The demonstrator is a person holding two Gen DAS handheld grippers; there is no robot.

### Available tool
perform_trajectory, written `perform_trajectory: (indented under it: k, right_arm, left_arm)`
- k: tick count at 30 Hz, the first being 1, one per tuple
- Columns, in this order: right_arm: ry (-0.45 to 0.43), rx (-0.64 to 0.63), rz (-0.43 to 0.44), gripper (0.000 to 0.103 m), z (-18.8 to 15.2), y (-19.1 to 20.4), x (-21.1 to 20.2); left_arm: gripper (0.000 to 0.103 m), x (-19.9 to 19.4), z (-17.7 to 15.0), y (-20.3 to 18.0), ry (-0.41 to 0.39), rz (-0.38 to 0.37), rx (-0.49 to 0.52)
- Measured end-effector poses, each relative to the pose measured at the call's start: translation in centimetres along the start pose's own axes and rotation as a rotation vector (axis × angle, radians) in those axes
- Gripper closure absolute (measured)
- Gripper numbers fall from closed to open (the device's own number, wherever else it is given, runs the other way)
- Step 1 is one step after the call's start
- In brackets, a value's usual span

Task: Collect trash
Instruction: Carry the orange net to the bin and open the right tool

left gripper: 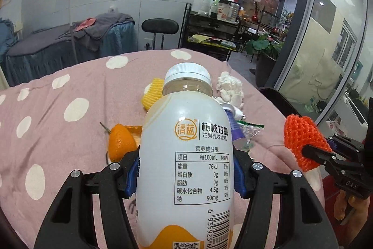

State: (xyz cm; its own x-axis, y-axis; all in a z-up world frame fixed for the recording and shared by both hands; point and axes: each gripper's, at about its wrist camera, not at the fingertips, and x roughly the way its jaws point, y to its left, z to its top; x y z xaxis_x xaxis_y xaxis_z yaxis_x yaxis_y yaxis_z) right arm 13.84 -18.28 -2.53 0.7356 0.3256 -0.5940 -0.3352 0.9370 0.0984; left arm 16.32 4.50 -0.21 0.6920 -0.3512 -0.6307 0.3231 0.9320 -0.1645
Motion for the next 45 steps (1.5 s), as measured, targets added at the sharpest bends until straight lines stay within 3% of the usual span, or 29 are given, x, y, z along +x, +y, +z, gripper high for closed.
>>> perform_trajectory:
  k: [8, 16, 23, 37, 39, 41, 43, 45]
  right_arm:
    - [-0.042, 0.056, -0.122, 0.07, 0.6, -5.7, -1.5]
    - [-0.014, 0.151, -0.248, 0.07, 0.9, -12.6, -0.9]
    - [0.044, 0.218, -0.331, 0.07, 0.3, -17.4, 1.5]
    - [0.225, 0.401, -0.395, 0.069, -1.6, -26.5, 7.9]
    - [0.243, 0.418, -0.4, 0.064, -1.8, -27.0, 8.4]
    - [0.241, 0.433, -0.41, 0.038, -2.1, -27.4, 8.5]
    - [0.219, 0.439, -0.425, 0.027, -2.5, -27.3, 8.1]
    - [0.204, 0.44, -0.425, 0.026, -2.7, -27.1, 7.6]
  left_arm:
    - [0.043, 1.8, 1.2, -5.4, -0.021, -0.126, 0.043]
    - [0.043, 3.8, 2.6, -10.0, -0.032, -0.216, 0.098]
    - [0.043, 5.8, 3.7, -13.0, -0.012, -0.265, 0.141]
    - [0.043, 8.1, 4.7, -17.1, 0.023, -0.327, 0.186]
    - [0.043, 8.5, 4.8, -17.6, 0.029, -0.333, 0.186]
    - [0.043, 8.8, 4.8, -18.0, 0.035, -0.339, 0.189]
    - [0.043, 9.0, 4.7, -18.3, 0.04, -0.34, 0.191]
    - [0.043, 9.4, 4.6, -18.5, 0.047, -0.345, 0.189]
